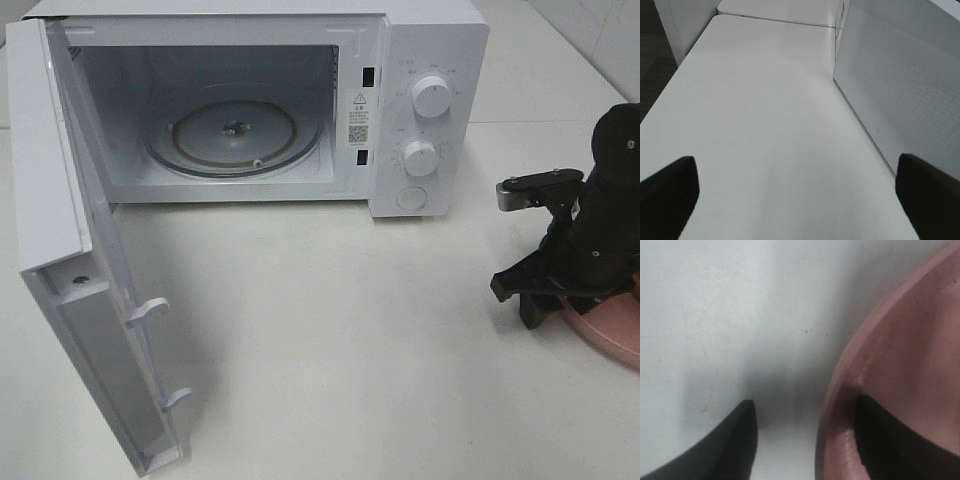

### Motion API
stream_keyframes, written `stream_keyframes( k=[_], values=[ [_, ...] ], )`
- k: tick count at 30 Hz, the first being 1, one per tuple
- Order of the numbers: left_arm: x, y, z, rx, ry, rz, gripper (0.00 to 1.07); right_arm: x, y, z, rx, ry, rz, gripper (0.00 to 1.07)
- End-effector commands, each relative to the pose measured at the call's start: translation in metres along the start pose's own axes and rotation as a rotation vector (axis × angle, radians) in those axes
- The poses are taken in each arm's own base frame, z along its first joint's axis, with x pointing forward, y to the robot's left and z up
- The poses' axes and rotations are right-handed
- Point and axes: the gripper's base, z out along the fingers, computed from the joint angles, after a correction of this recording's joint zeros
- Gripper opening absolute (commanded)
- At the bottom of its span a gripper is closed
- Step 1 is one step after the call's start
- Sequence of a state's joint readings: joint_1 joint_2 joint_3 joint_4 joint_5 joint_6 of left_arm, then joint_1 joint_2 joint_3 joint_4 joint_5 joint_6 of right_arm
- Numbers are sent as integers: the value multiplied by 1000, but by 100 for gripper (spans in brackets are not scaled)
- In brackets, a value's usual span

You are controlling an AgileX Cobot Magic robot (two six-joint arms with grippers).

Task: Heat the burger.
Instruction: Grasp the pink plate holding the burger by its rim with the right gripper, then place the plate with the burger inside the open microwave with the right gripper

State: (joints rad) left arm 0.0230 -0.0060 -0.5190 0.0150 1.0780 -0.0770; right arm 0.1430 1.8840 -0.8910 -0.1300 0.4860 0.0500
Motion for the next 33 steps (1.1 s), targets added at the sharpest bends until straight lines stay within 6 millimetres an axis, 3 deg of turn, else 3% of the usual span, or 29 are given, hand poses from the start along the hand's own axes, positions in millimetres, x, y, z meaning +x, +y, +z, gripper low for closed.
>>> stream_keyframes(
  k=[1,2,3,4,5,6,15,33],
  values=[
    [1,0,-2,4,-23,-2,100,-1,-2,1,10,-3,-26,26],
    [1,0,-2,4,-23,-2,100,-1,-2,1,10,-7,-26,20],
    [1,0,-2,4,-23,-2,100,-1,-2,1,10,-7,-26,20],
    [1,0,-2,4,-23,-2,100,-2,-2,1,10,-12,-26,9],
    [1,0,-2,4,-23,-2,100,-2,-2,1,10,-12,-26,9],
    [1,0,-2,4,-23,-2,100,-2,-2,1,11,-10,-28,0],
    [1,0,-2,4,-23,-2,100,-1,-3,0,30,-1,-20,0],
    [1,0,-2,4,-23,-2,100,6,25,-17,265,36,-89,0]
  ],
)
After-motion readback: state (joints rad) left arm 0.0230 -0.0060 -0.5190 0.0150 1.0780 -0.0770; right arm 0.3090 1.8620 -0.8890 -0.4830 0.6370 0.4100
